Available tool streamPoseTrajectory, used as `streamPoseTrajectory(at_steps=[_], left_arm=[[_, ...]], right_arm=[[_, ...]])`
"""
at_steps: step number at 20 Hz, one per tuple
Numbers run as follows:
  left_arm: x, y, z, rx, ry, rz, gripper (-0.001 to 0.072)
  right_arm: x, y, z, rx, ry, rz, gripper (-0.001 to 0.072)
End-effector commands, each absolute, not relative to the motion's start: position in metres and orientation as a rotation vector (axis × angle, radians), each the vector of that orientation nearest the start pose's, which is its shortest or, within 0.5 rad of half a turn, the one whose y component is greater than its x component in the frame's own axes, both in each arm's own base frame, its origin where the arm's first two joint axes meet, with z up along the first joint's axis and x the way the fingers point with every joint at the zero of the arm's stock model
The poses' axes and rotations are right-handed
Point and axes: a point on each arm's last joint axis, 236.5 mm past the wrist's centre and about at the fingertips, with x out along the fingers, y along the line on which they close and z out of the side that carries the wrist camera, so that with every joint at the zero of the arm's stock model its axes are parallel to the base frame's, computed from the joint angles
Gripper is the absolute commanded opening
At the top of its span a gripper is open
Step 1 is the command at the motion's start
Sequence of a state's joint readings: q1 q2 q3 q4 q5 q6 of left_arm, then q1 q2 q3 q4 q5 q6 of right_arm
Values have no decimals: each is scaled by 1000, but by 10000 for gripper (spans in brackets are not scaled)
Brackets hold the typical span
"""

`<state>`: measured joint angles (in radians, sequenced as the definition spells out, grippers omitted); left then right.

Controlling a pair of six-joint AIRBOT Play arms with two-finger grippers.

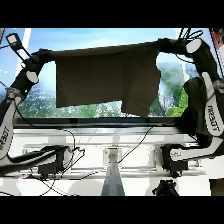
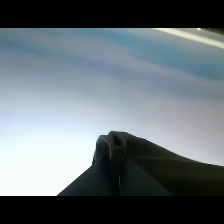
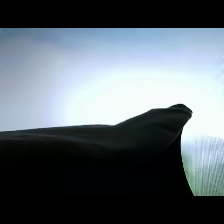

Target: Fold the clothes and pants, and hang the long-sleeved shirts on hangers.

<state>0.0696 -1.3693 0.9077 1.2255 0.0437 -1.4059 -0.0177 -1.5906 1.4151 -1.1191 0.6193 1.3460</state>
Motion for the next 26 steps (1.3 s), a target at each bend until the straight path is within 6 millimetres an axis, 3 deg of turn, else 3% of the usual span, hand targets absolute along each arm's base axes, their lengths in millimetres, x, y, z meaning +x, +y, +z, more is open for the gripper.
streamPoseTrajectory(at_steps=[1, 4, 5, 6, 7, 9, 10, 11, 14, 16, 18, 20, 23, 26], left_arm=[[506, 33, -25, -211, 633, 98, 7], [483, 25, -65, -231, 807, 74, 10], [481, 24, -71, -233, 828, 70, 39], [478, 23, -73, -235, 842, 67, 309], [476, 21, -73, -237, 853, 61, 715], [467, 19, -65, -244, 881, 47, 696], [460, 20, -57, -251, 894, 44, 695], [453, 23, -49, -260, 906, 43, 694], [422, 45, -15, -299, 941, 64, 694], [389, 64, -4, -297, 1015, 86, 692], [349, 82, -10, -258, 1147, 97, 690], [318, 99, -22, -304, 1250, 137, 620], [298, 115, -36, -382, 1279, 188, 620], [287, 102, -52, -456, 1305, 161, 620]], right_arm=[[562, 48, -4, 240, 843, 162, 14], [541, 46, -29, 184, 964, 172, 14], [536, 44, -34, 164, 992, 173, 144], [533, 43, -36, 150, 1007, 174, 556], [530, 40, -37, 137, 1022, 172, 636], [518, 22, -37, 101, 1084, 146, 580], [507, 7, -38, 83, 1129, 129, 516], [494, -8, -39, 76, 1182, 108, 497], [427, -53, -48, 153, 1433, 67, 480], [387, -66, -57, 246, 1567, 78, 479], [365, -50, -67, 396, 1618, 149, 479], [348, -16, -79, 512, 1634, 277, 478], [322, 34, -90, 619, 1605, 430, 442], [300, 73, -102, 691, 1561, 480, 443]])
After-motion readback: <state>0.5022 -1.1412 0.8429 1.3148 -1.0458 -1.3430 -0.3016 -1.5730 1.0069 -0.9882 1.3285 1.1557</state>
